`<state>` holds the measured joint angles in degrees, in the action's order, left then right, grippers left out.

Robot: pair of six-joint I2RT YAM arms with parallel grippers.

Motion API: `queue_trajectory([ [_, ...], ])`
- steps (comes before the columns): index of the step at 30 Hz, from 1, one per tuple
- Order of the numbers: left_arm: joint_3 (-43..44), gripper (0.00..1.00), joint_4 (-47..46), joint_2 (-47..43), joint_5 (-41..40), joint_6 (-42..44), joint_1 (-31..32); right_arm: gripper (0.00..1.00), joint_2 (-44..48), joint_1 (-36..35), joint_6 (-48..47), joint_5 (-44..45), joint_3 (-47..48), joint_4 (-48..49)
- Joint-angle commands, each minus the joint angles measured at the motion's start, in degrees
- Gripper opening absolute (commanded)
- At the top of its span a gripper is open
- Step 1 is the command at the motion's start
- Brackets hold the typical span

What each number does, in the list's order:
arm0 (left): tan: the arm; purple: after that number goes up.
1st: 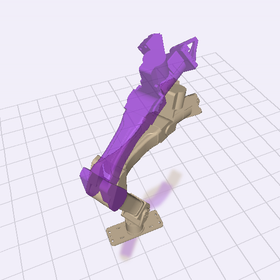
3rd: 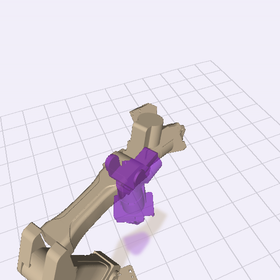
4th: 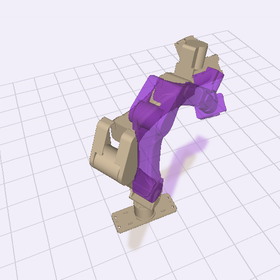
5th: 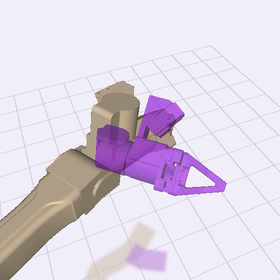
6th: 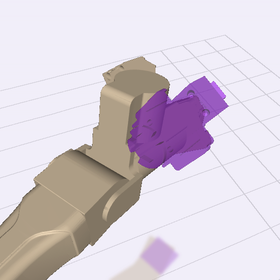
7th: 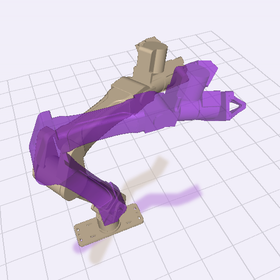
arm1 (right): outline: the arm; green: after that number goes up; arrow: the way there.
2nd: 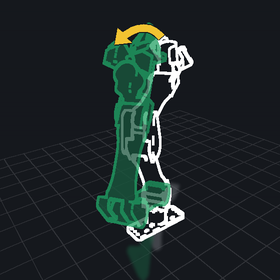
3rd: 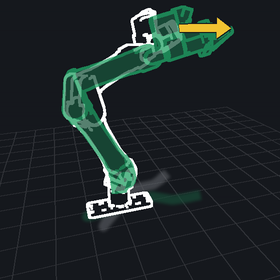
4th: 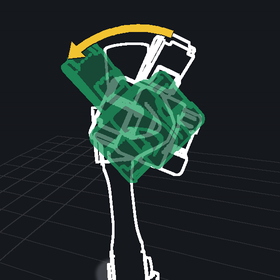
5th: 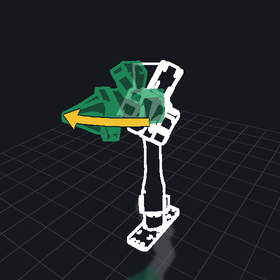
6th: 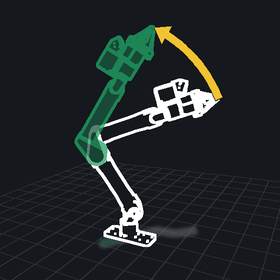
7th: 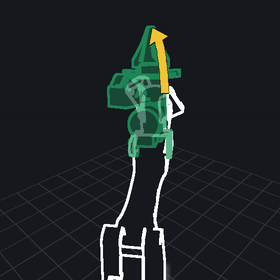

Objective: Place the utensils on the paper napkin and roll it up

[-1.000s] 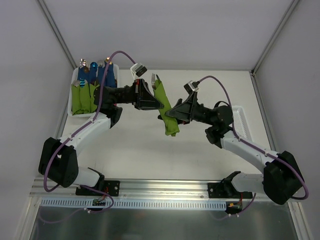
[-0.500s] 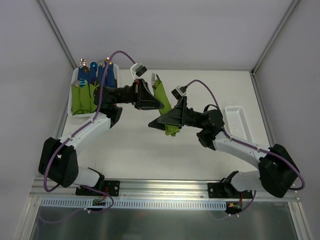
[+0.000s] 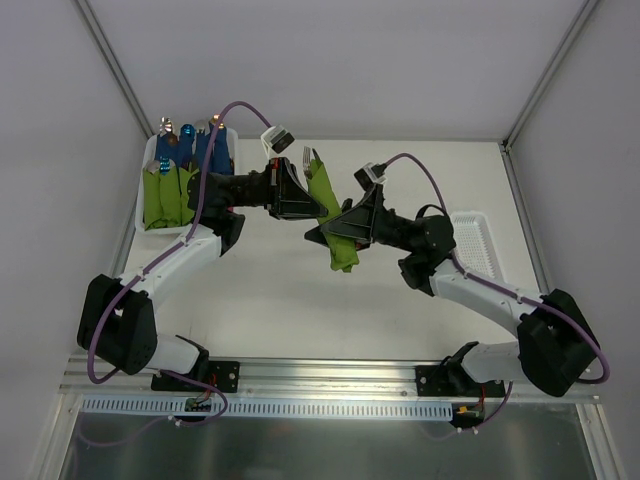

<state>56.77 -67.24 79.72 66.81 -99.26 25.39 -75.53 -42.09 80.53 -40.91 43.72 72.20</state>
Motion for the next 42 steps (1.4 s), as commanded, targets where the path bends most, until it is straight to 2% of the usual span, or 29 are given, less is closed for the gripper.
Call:
queue_trajectory([
  [1, 1.5, 0.0, -29.1, -1.0, -2.1, -0.4, -0.8, 0.75, 2.9, 1.2, 0.2, 0.0, 1.2, 3.6],
  [5, 1.8, 0.0, -29.1, -0.4, -1.9, -0.2, -0.9, 0.68, 5.4, 2.0, -1.7, -0.8, 0.4, -0.5],
  [11, 1.8, 0.0, -28.7, 0.1, -1.5, -0.1, -0.9, 0.6, 8.7, 2.3, -9.1, -1.9, 0.9, -12.3],
  [15, 1.9, 0.0, -27.9, 0.1, -0.7, 0.2, -0.8, 0.49, 11.4, 2.4, -14.9, -2.0, 2.2, -23.1],
  [26, 1.1, 0.0, -25.3, -0.4, 1.7, 1.9, -0.8, 0.41, 14.3, 3.3, -23.0, -1.9, 4.0, -35.6],
  [32, 0.4, 0.0, -21.4, -0.8, 3.8, 4.2, -0.8, 0.33, 14.6, 3.3, -29.3, -2.7, 8.0, -44.9],
  [33, 0.4, 0.0, -20.5, -1.1, 4.6, 5.7, -0.7, 0.28, 14.6, 3.3, -30.4, -2.8, 8.7, -48.2],
  [35, 0.4, 0.0, -15.8, -1.9, 5.3, 8.1, -0.7, 0.18, 14.5, 3.3, -32.9, -2.5, 9.6, -50.3],
  [36, 0.4, 0.0, -14.0, -2.5, 5.6, 11.2, -0.7, 0.07, 14.0, 3.3, -33.2, -2.7, 10.4, -51.1],
  [37, 0.4, 0.0, -9.0, -3.4, 6.1, 13.0, -0.7, 0.01, 13.9, 3.3, -33.8, -2.7, 10.6, -51.2],
  [40, 1.1, 0.01, 0.2, -6.3, 6.8, 22.8, -0.7, 0.0, 13.4, 2.8, -34.7, -2.0, 11.0, -51.5],
  [41, 1.7, 0.08, 8.9, -7.2, 6.5, 26.2, -0.7, 0.0, 13.3, 2.7, -35.1, -1.8, 11.0, -51.4],
  [42, 1.9, 0.13, 12.9, -8.2, 6.1, 29.3, -0.9, 0.0, 13.2, 2.4, -35.3, -1.5, 10.9, -50.7],
])
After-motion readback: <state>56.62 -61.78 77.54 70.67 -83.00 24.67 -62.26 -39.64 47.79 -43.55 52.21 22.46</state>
